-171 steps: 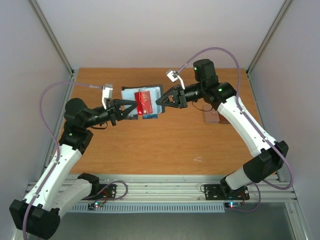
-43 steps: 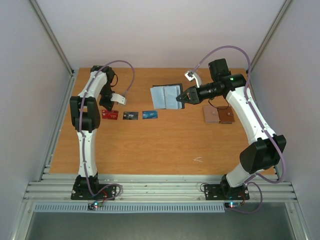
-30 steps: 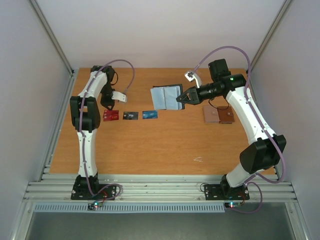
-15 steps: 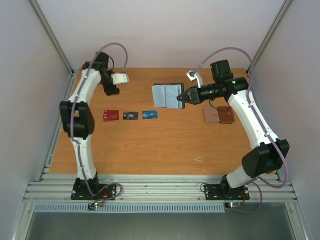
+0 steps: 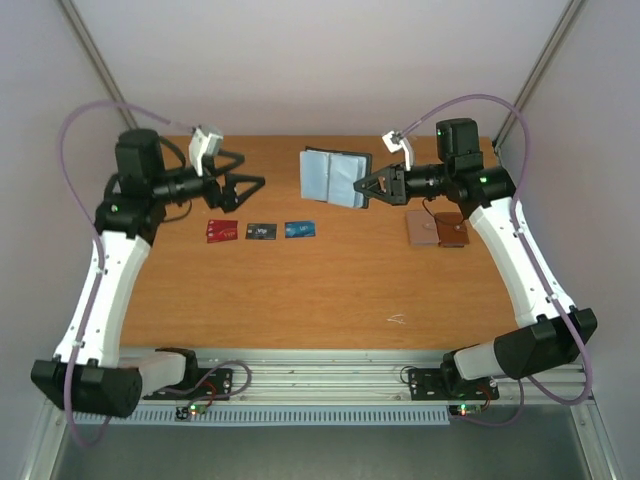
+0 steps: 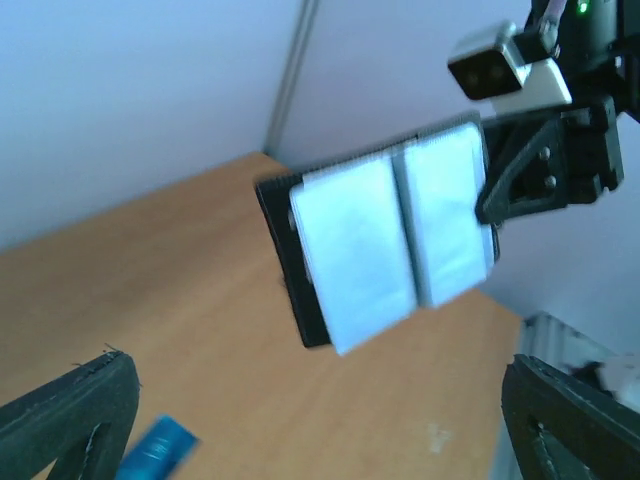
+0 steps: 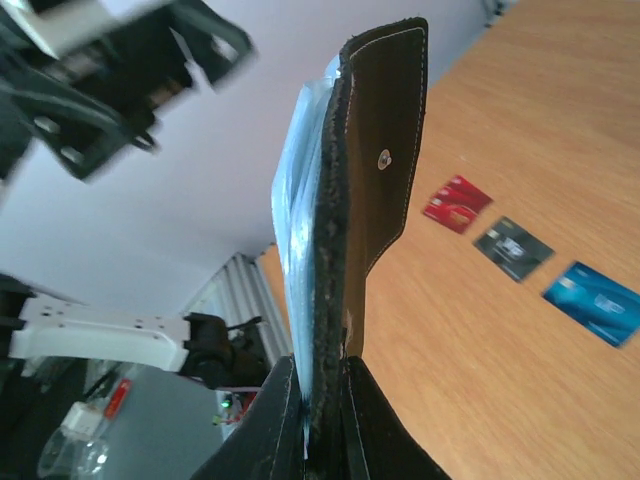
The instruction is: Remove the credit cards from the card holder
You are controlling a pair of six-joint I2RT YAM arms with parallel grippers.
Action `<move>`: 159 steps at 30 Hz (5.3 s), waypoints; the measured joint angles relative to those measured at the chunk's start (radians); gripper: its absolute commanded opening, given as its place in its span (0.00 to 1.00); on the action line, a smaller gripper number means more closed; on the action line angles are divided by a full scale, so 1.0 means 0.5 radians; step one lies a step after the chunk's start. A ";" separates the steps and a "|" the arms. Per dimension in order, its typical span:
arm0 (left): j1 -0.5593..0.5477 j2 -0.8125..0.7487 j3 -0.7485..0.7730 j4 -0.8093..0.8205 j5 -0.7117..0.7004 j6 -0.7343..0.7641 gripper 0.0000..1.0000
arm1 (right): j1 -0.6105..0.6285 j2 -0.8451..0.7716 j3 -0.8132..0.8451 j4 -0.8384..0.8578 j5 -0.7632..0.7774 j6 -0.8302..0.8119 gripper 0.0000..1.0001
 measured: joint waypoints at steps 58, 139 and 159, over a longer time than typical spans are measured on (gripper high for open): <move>-0.468 -0.780 -1.034 1.312 0.504 -1.004 0.00 | 0.546 -0.064 0.137 0.118 -0.188 -0.143 0.58; -0.282 -0.949 -1.188 1.096 0.799 -0.921 0.36 | 0.915 0.269 0.887 -1.096 0.140 -0.796 0.05; -0.402 -0.907 -1.158 0.960 0.717 -0.799 0.00 | 0.914 0.326 0.924 -1.093 0.133 -0.798 0.10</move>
